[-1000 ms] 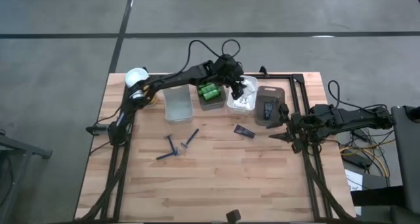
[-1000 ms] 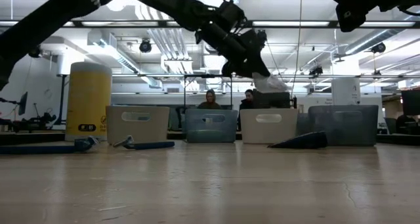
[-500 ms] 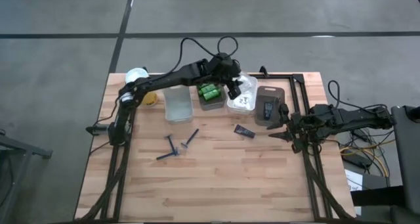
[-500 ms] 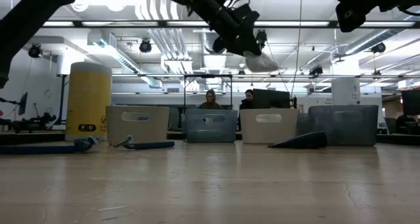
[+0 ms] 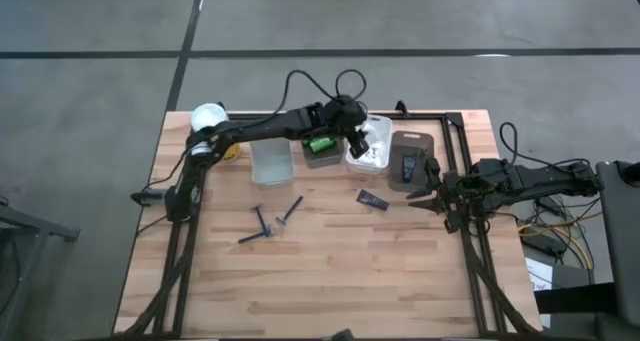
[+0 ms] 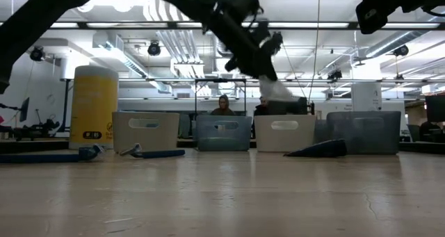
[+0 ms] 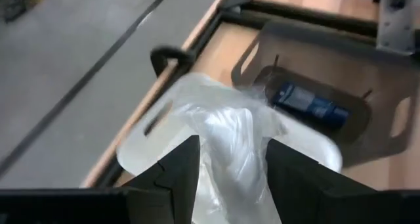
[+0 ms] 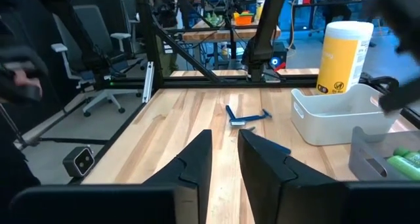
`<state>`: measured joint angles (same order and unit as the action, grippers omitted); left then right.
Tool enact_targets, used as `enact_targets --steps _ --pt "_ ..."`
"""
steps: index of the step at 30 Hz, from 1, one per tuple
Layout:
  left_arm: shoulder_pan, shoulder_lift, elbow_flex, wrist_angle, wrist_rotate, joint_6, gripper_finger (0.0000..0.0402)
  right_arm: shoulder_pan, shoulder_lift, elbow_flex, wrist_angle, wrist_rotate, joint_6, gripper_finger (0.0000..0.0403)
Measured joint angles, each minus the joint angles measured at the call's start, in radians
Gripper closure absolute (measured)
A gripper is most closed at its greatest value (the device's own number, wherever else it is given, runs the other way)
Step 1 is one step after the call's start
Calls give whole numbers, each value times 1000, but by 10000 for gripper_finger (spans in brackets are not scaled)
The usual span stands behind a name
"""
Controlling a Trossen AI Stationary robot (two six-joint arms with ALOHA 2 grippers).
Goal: Pick & Place Travel size toiletries
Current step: Put the white cotton pack into the white bin, then put the blue razor into the gray bin
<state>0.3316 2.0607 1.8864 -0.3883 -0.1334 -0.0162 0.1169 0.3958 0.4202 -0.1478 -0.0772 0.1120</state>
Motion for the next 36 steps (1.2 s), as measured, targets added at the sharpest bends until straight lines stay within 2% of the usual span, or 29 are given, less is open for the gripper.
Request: enact_targets --steps 6,10,13,17,20,23,29,36 --pt "13 2 -140 211 19 -20 233 0 1 0 -1 0 0 348" --pt "20 3 -163 230 36 19 218 0 1 0 -1 0 0 356" --pt "32 0 -166 221 59 17 187 0 1 0 -1 0 0 360" --pt "58 1 -164 171 103 -38 126 0 1 0 -1 0 0 356" --pt "66 -1 -139 134 108 -67 82 0 1 0 -1 0 0 348" --pt "65 -4 -91 72 111 -41 56 0 1 0 -1 0 0 338" --pt "21 -22 20 -67 92 52 59 0 1 0 -1 0 0 321" --pt "-71 -106 22 -148 -40 93 78 0 1 0 -1 0 0 309"
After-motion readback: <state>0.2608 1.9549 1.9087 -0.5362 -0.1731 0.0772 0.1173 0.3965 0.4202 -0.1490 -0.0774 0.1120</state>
